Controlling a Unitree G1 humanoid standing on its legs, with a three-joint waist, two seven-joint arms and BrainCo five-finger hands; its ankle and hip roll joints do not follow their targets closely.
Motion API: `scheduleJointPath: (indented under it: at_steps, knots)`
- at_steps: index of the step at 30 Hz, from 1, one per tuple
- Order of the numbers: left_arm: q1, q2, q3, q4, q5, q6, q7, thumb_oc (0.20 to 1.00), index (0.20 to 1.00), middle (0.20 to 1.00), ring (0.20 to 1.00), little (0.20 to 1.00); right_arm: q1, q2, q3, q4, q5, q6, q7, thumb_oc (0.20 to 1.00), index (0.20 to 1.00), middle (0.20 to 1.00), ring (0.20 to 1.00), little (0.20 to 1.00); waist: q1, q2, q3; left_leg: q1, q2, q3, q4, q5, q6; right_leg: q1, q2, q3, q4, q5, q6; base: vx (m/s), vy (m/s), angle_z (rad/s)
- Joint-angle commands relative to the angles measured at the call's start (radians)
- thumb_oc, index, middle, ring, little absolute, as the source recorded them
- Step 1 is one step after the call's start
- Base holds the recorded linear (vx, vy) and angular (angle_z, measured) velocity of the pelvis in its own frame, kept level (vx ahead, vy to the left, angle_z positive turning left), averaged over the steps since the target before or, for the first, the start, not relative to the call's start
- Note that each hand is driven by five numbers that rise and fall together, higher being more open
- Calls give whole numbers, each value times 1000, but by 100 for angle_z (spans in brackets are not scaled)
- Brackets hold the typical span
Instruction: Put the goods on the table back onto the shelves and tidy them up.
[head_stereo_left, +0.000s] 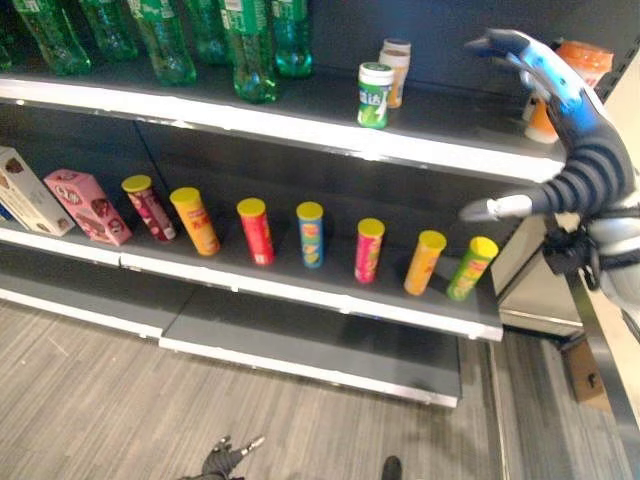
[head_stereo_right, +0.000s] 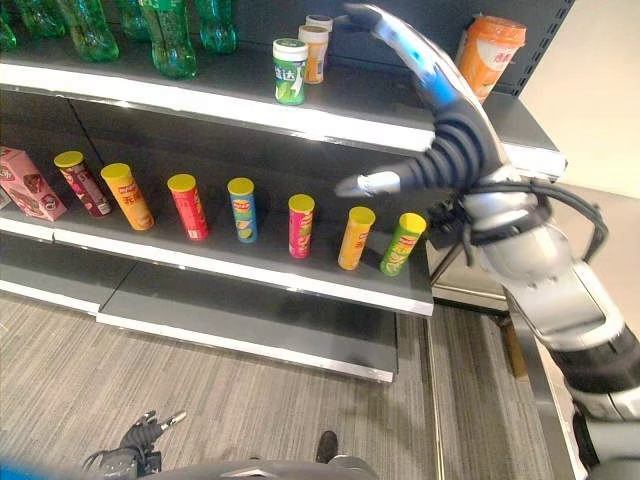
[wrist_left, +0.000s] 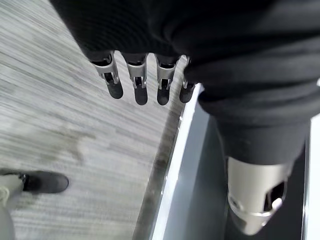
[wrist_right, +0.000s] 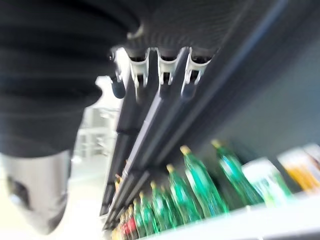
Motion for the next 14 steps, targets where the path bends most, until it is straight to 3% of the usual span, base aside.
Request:
scheduleJointPath:
  at_steps: [1,2,3,5,6,8,9,10,11,12,14]
  knots:
    - [-52,49,11,85,74,-26,-50,1000,1000,1000,1000,1000,-193,-128,103,175,288,38,252,1000,1000,1000,1000,1000,2,13,33,9,26,90,4,-107,-3,104,-41,32,1,-95,91,-44,106,-139]
    - [-43,36,7,66,97,-31,-67,1000,1000,1000,1000,1000,9,-20,155,273,357,122,335,1000,1000,1000,1000,1000,-14,20,44,14,22,117,4,-110,3,91,-44,55,7,-90,93,-38,84,-101]
    - [-43,36,7,66,97,-31,-67,1000,1000,1000,1000,1000,9,-20,155,273,357,122,335,1000,1000,1000,1000,1000,-14,19,42,12,22,116,4,-109,3,90,-44,54,6,-89,94,-38,72,-37]
    - [-43,16,-29,31,108,-33,-98,1000,1000,1000,1000,1000,126,24,321,516,201,211,406,1000,1000,1000,1000,1000,-22,26,55,16,21,113,4,-108,4,94,-52,39,9,-94,92,-30,8,-20]
    - [-43,16,-29,31,108,-33,-98,1000,1000,1000,1000,1000,126,24,321,516,201,211,406,1000,1000,1000,1000,1000,-22,26,53,15,21,113,4,-108,4,92,-52,39,8,-93,92,-27,-10,-6]
    - [-45,1,-64,24,106,-30,-106,1000,1000,1000,1000,1000,115,97,401,728,100,221,387,1000,1000,1000,1000,1000,-19,31,58,13,19,105,4,-105,4,96,-55,27,7,-96,91,-18,-20,16]
    - [-48,-5,-80,24,104,-30,-106,1000,1000,1000,1000,1000,96,144,432,847,24,220,359,1000,1000,1000,1000,1000,-16,33,59,14,18,99,4,-105,4,102,-57,19,4,-98,91,-16,-76,11]
    - [-58,-20,-115,38,90,-25,-97,1000,1000,1000,1000,1000,26,334,449,1197,-123,214,229,1000,1000,1000,1000,1000,-3,41,59,14,16,86,4,-103,6,113,-58,4,0,-105,88,5,-108,37]
    - [-67,-15,-114,53,80,-20,-85,1000,1000,1000,1000,1000,-10,430,422,1373,-187,215,146,1000,1000,1000,1000,1000,3,46,54,15,16,76,4,-103,8,122,-59,-4,-5,-110,84,5,-94,32]
    - [-67,-15,-114,53,80,-20,-85,1000,1000,1000,1000,1000,-11,431,422,1374,-187,214,146,1000,1000,1000,1000,1000,3,46,54,15,16,76,4,-103,8,122,-59,-4,-5,-110,84,24,-93,35]
    - [-92,0,-94,68,55,-11,-58,1000,1000,1000,1000,1000,-49,514,360,1538,-223,228,41,1000,1000,1000,1000,1000,9,52,48,21,18,65,4,-104,9,134,-56,-13,-6,-121,77,26,-102,22]
